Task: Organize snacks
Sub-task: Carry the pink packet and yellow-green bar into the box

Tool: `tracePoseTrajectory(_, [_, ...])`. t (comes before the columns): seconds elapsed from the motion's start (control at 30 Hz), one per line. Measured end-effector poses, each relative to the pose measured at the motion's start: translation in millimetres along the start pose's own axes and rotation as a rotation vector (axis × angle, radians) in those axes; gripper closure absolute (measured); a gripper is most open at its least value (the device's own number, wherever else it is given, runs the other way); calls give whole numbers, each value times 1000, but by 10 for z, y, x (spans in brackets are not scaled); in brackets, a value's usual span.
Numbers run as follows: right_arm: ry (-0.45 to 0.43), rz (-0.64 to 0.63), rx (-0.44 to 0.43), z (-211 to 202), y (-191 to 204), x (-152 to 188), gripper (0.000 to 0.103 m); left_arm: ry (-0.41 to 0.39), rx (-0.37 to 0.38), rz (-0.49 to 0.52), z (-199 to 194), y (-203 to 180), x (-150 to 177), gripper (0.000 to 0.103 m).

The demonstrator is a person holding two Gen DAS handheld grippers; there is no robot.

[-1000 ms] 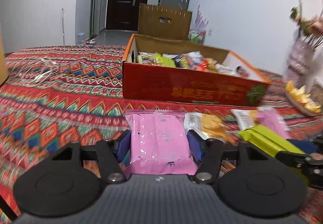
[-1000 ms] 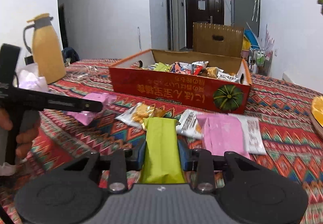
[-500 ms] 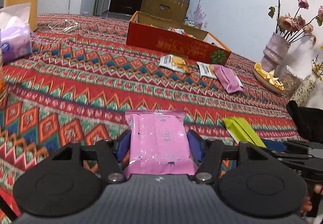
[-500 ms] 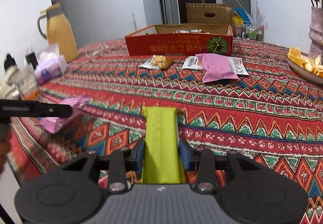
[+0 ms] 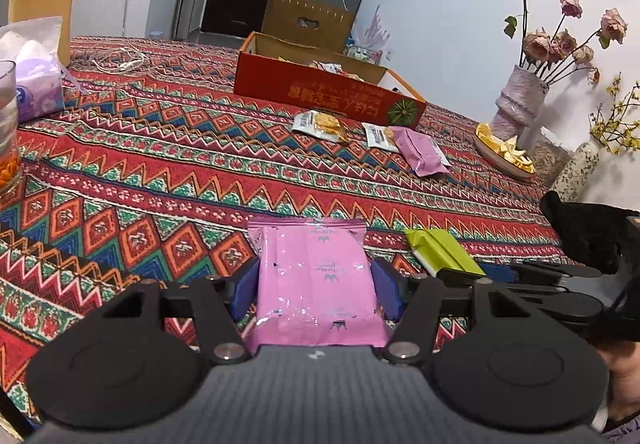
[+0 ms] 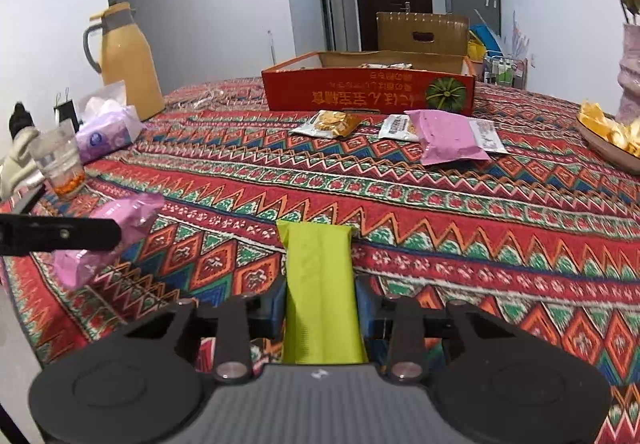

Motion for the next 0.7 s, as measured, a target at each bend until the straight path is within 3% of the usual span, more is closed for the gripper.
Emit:
tracePoseTrajectory(0.2, [-39,34,26,-149,-169,-68,69,-1,34,23,146,-83,-162,42])
tracePoseTrajectory(0.37, [-91,64,8,-152,-376,-383,69,-40,75,39,333,-137,-585,42])
tracePoseTrajectory(0.7, [-188,16,47,339,-900,-1727,69,-191,37,124,935,-211,-1893,42])
Point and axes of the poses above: each gripper's, at about its wrist camera, not at the fingertips, and z roughly the way its jaws point, y to its left, x to its underside, the point moved 4 cm from there along z, roughly the way its jaws point, and after that the axes turned 2 degrees about y, right-handed, at the moved point
